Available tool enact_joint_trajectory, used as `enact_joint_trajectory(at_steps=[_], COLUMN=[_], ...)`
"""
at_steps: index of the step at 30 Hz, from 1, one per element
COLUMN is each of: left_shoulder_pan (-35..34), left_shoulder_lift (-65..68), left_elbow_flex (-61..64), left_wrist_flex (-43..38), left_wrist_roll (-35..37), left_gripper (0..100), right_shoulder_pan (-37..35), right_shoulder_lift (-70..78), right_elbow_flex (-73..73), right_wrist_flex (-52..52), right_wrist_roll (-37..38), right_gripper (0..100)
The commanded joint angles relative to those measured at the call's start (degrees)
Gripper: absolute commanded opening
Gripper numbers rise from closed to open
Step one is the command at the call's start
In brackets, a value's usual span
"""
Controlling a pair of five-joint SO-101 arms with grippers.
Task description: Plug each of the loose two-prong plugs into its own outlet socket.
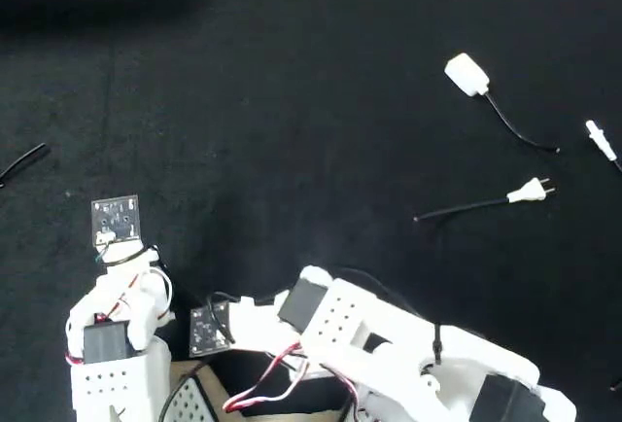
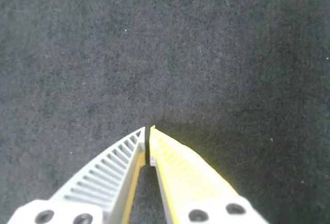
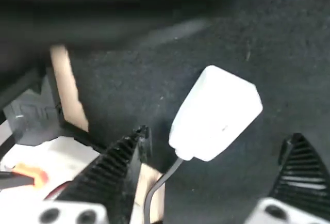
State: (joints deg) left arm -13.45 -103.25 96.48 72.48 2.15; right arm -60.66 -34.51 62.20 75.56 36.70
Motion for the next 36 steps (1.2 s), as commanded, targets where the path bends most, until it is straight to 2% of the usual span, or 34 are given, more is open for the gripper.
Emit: enact_joint_trajectory(at_steps=[1, 7, 17, 19, 25, 28, 36], left_shoulder_pan=[-0.04, -0.04, 0.04, 0.04, -0.04, -0.04, -0.04], left_shoulder_lift=[-0.53, -0.53, -0.53, -0.53, -0.53, -0.53, -0.53], left_elbow_flex=[1.01, 1.01, 1.01, 1.01, 1.01, 1.01, 1.01], left_wrist_flex=[0.44, 0.44, 0.44, 0.44, 0.44, 0.44, 0.44], left_wrist_roll=[-0.18, -0.18, -0.18, -0.18, -0.18, -0.18, -0.18], left_gripper=[3, 3, 3, 3, 3, 3, 3], right_shoulder_pan=[2.46, 10.81, 11.43, 11.43, 11.52, 11.69, 11.69], right_shoulder_lift=[-1.19, -1.10, -1.19, -1.19, -1.54, -1.54, -1.54], right_elbow_flex=[0.31, 2.68, 8.31, 9.10, 7.78, 4.97, -7.43], right_wrist_flex=[-2.46, -10.73, -15.12, -15.91, -15.82, -15.56, -11.96], right_wrist_roll=[0.88, 8.35, 8.26, 8.26, 8.26, 8.26, 5.54], right_gripper=[38.2, 38.2, 37.9, 34.2, 9.9, 0.9, 1.1])
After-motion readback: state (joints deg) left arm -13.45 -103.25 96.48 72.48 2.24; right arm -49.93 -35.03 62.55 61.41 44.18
